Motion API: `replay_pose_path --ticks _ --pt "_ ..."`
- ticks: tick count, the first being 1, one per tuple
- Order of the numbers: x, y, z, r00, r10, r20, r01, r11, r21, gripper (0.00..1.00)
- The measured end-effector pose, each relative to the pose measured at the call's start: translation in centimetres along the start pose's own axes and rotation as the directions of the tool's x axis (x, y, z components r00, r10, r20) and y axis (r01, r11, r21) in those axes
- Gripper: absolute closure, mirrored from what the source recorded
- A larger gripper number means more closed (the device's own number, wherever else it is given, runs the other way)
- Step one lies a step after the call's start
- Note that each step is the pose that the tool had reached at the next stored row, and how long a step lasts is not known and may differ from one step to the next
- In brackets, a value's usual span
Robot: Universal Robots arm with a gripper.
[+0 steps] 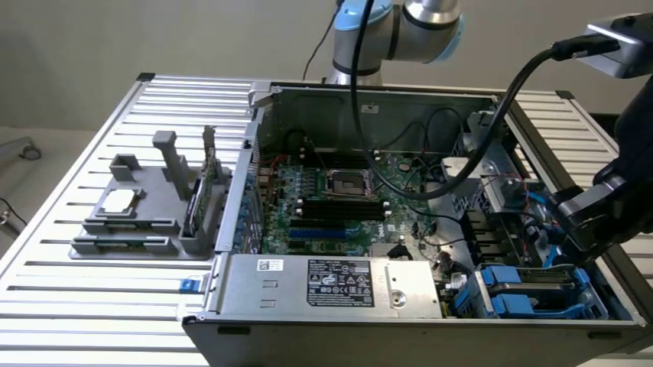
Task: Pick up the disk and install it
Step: 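Insert the first disk wire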
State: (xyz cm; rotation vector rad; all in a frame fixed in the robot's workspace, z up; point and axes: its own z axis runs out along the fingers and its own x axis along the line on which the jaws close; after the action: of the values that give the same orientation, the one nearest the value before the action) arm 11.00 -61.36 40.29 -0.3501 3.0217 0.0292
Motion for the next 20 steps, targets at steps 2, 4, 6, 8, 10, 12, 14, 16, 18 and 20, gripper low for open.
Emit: replay_pose_path --ticks 2,4,6,8,10,12,14,16,18,20 --pt "0.00 0.00 0.01 0.9993 0.036 0.0004 -0.036 0.9993 0.0036 0.89" --pt "0.00 0.00 0.01 0.9974 0.072 0.0008 -0.072 0.9974 0.0072 0.89" --pt "0.00 0.00 0.01 0.9940 0.109 0.0014 -0.109 0.9939 0.0110 0.89" --pt "0.00 0.00 0.02 0.9894 0.145 0.0022 -0.145 0.9893 0.0145 0.89" --pt "0.00 0.00 0.03 0.9835 0.181 0.0030 -0.181 0.9834 0.0181 0.89" --pt "0.00 0.00 0.04 0.9765 0.216 0.0040 -0.216 0.9762 0.0216 0.89" --pt "0.01 0.00 0.05 0.9678 0.252 0.0052 -0.252 0.9675 0.0252 0.89" --pt "0.01 0.00 0.07 0.9582 0.286 0.0064 -0.286 0.9578 0.0286 0.89" --pt "0.01 0.00 0.11 0.9472 0.321 0.0078 -0.321 0.9466 0.0320 0.89" --pt "0.01 0.00 0.14 0.9351 0.354 0.0093 -0.354 0.9344 0.0354 0.89"
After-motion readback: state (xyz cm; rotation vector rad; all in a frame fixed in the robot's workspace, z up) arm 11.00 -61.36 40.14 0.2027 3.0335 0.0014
